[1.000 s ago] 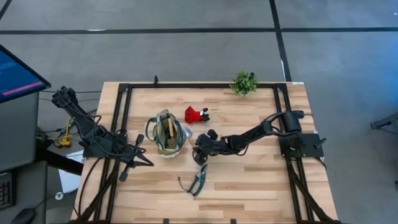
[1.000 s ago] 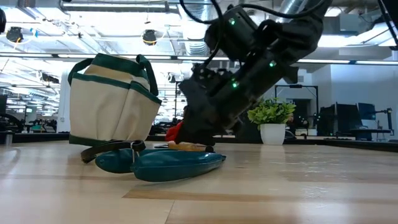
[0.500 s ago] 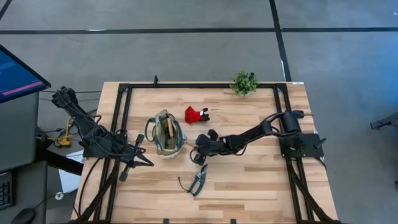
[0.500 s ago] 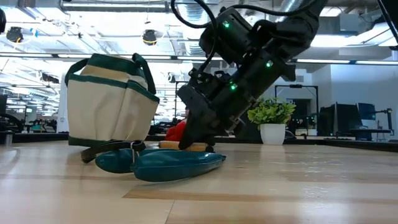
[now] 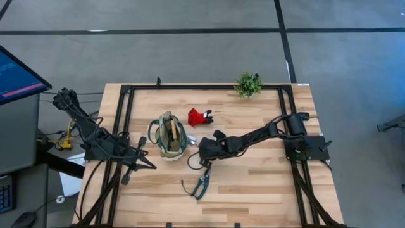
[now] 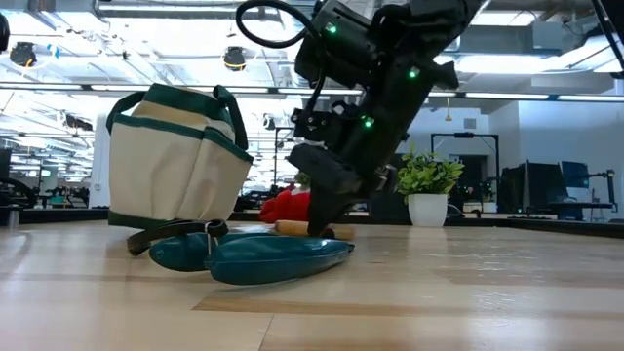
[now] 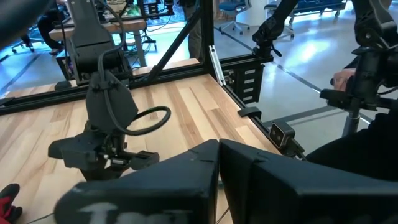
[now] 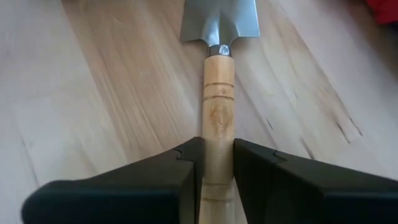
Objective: Pick & Place Garden tools in Gardening bag
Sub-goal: Put the brown trowel into the green gardening bag
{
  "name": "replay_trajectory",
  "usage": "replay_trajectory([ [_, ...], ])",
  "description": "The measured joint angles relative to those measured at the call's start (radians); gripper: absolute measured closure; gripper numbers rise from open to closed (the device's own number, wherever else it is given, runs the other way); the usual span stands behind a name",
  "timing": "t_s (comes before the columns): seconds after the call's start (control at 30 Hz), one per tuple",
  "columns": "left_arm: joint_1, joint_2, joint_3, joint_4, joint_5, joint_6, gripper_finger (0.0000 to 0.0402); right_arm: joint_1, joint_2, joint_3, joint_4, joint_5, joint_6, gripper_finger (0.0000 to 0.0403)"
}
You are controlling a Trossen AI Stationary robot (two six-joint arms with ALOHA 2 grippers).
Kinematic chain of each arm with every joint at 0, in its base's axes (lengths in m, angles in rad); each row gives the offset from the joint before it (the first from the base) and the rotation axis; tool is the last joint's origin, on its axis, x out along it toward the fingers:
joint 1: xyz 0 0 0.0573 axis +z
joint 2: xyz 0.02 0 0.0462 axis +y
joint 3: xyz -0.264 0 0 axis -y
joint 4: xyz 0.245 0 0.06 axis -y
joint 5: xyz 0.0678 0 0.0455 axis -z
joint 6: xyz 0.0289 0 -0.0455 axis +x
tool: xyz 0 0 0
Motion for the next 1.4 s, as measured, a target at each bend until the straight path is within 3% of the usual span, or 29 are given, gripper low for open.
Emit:
replay_trajectory([
  [0.33,0.0,0.0,0.0,0.001,0.0,0.0,0.04,0.041,-0.118,0.01,-0.192,-0.005,-0.004,0.0351],
  [0.53,0.001,0.0,0.0,0.005,-0.002,0.002,0.04,0.081,-0.238,0.013,-0.278,0.082,-0.004,0.0353],
  [0.8,0.02,0.02,0.0,0.071,-0.096,0.003,0.04,0.15,-0.398,0.015,-0.428,0.219,0.002,0.0353],
  [1.0,0.136,0.073,0.0,0.145,-0.119,-0.069,0.0389,0.223,-0.478,0.016,-0.453,0.39,0.001,0.0353],
  [1.2,0.33,0.141,0.0,0.165,-0.111,-0.283,0.0333,0.276,-0.486,0.016,-0.441,0.501,-0.029,0.0353],
  [1.4,0.514,0.195,0.0,0.272,0.134,-0.463,0.027,0.315,-0.44,0.015,-0.41,0.596,-0.056,0.0353],
])
